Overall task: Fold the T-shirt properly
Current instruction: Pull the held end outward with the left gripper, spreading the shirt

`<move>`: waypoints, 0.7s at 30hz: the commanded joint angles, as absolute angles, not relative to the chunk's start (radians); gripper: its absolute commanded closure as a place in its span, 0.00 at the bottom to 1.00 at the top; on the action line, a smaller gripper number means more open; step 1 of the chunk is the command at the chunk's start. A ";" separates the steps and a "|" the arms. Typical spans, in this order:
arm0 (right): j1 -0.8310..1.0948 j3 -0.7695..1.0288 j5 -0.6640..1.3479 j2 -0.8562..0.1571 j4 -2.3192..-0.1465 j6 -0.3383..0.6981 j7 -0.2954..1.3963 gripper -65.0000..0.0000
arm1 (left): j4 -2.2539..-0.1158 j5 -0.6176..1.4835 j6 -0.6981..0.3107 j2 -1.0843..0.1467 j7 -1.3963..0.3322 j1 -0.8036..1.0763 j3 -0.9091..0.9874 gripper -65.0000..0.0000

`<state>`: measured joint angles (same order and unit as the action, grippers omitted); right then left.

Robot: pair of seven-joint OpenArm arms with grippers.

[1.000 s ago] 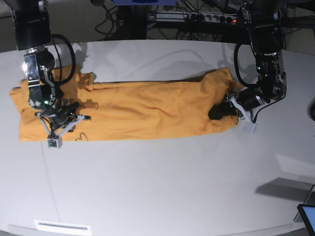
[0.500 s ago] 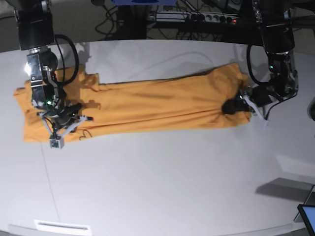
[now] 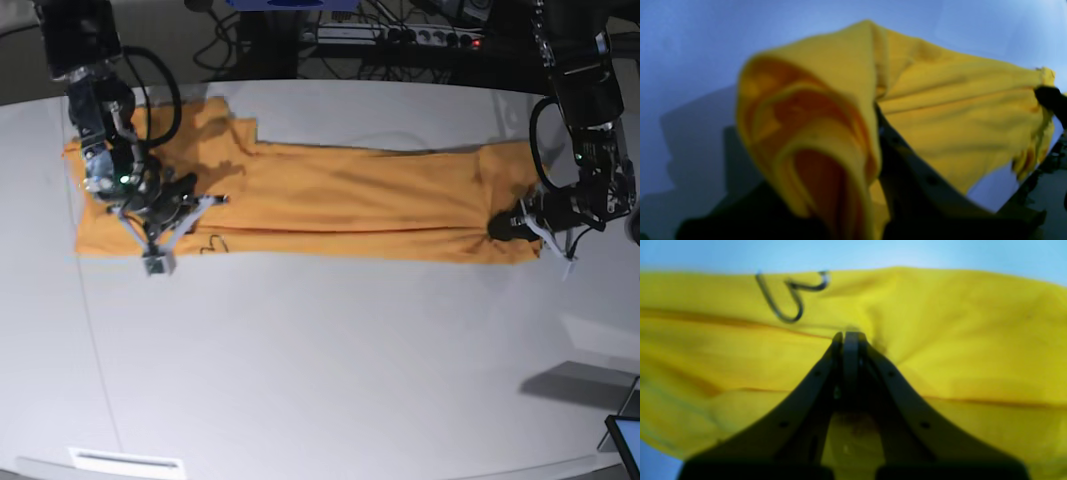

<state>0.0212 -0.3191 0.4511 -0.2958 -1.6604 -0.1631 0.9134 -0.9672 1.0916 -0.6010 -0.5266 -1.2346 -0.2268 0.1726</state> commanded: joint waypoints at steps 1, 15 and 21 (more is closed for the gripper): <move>0.016 -0.343 0.473 -0.295 -1.682 -0.157 0.951 1.00 | -0.983 1.102 -0.596 -0.553 -1.230 -0.262 0.180 1.00; -0.048 -0.387 0.467 -0.297 -1.716 -0.159 0.949 1.00 | -1.106 1.109 -0.486 -0.578 -1.336 -0.294 0.191 1.00; -0.064 -0.387 0.467 -0.297 -1.716 -0.159 0.949 1.00 | -1.107 1.109 -0.486 -0.610 -1.340 -0.302 0.193 1.00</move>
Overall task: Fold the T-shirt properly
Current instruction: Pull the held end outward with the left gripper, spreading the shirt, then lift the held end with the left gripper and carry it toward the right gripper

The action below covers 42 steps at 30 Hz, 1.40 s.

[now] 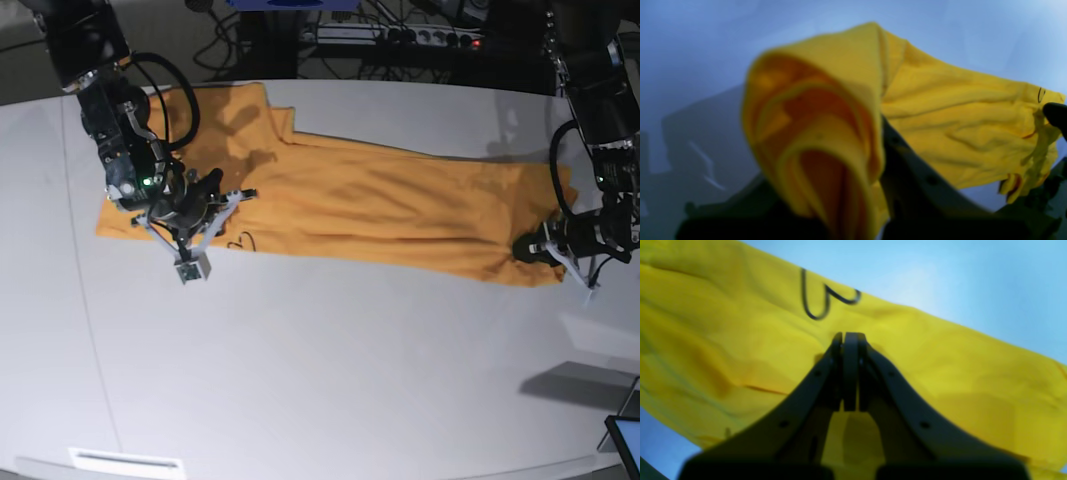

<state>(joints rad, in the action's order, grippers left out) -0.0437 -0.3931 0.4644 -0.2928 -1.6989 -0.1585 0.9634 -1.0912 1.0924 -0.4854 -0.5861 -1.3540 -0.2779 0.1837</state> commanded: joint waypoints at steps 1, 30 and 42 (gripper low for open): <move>-0.065 -0.387 0.467 -0.297 -1.716 -0.159 0.949 1.00 | -1.107 1.109 -0.486 -0.619 -1.342 -0.298 0.193 1.00; -0.012 -0.380 0.467 -0.291 -1.908 -0.163 1.156 1.00 | -1.216 1.112 -0.484 -0.627 -1.396 -0.271 0.303 1.00; -0.005 -0.380 0.467 -0.291 -1.903 -0.165 1.155 1.00 | -1.216 1.395 -0.305 -0.633 -1.396 -0.265 0.300 1.00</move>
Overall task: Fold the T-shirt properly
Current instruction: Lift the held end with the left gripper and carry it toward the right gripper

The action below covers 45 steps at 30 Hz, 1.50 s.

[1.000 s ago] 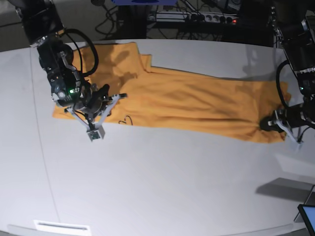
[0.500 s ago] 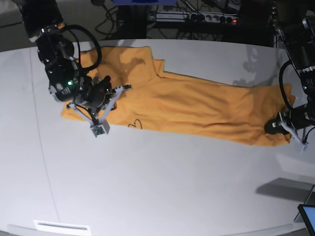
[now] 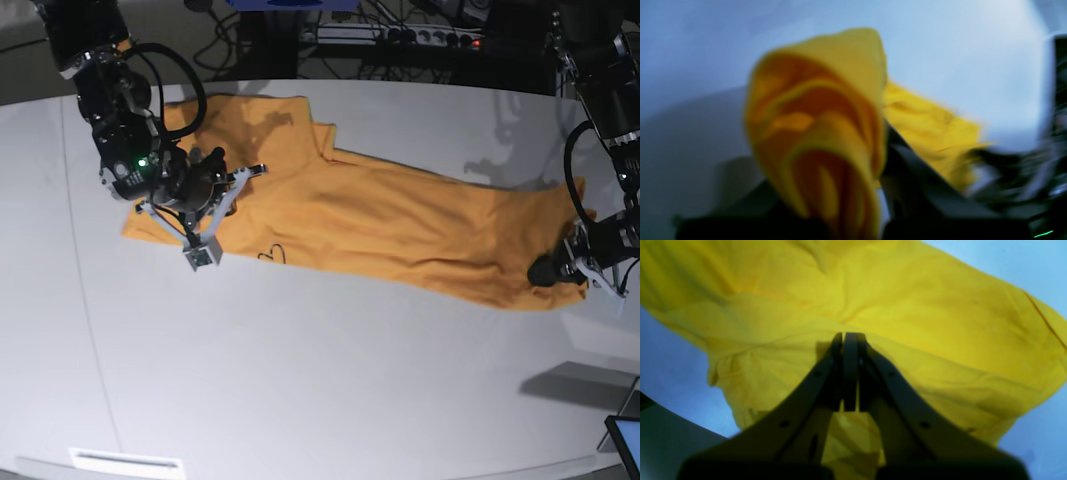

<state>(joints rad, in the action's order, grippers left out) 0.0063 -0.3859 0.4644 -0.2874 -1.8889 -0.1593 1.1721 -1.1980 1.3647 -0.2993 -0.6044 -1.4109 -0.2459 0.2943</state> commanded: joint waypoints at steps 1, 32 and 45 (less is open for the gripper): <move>-0.005 -0.380 0.467 -0.291 -1.903 -0.165 1.155 1.00 | -1.216 1.434 -0.272 -0.631 -1.396 -0.265 0.291 1.00; 0.054 -0.306 0.466 -0.295 -1.899 -0.165 1.093 1.00 | -1.337 1.426 -0.147 -0.349 -1.396 -0.363 0.047 1.00; 0.056 -0.295 0.467 -0.291 -1.753 -0.163 1.021 1.00 | -1.336 1.425 -0.147 -0.259 -1.396 -0.406 -0.056 1.00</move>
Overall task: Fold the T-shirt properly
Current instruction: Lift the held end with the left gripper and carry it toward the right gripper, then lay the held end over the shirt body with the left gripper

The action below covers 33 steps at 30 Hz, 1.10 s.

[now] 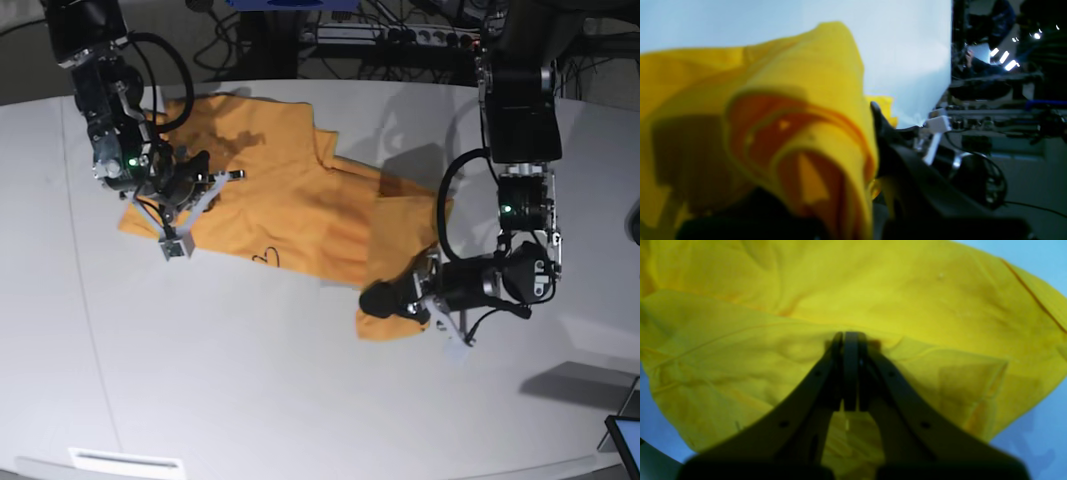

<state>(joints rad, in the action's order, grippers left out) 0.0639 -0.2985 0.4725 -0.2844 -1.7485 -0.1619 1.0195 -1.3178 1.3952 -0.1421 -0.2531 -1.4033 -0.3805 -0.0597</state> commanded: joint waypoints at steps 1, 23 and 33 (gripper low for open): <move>0.056 -0.295 0.467 -0.291 -1.751 -0.163 1.021 1.00 | -1.334 1.423 -0.147 -0.251 -1.396 -0.409 -0.056 1.00; 0.051 -0.289 0.467 -0.294 -1.748 -0.163 1.021 1.00 | -1.337 1.351 -0.147 -0.162 -1.396 -0.401 -0.209 1.00; 0.050 -0.294 0.467 -0.292 -1.676 -0.163 0.986 1.00 | -1.342 1.353 -0.147 -0.162 -1.396 -0.401 -0.257 1.00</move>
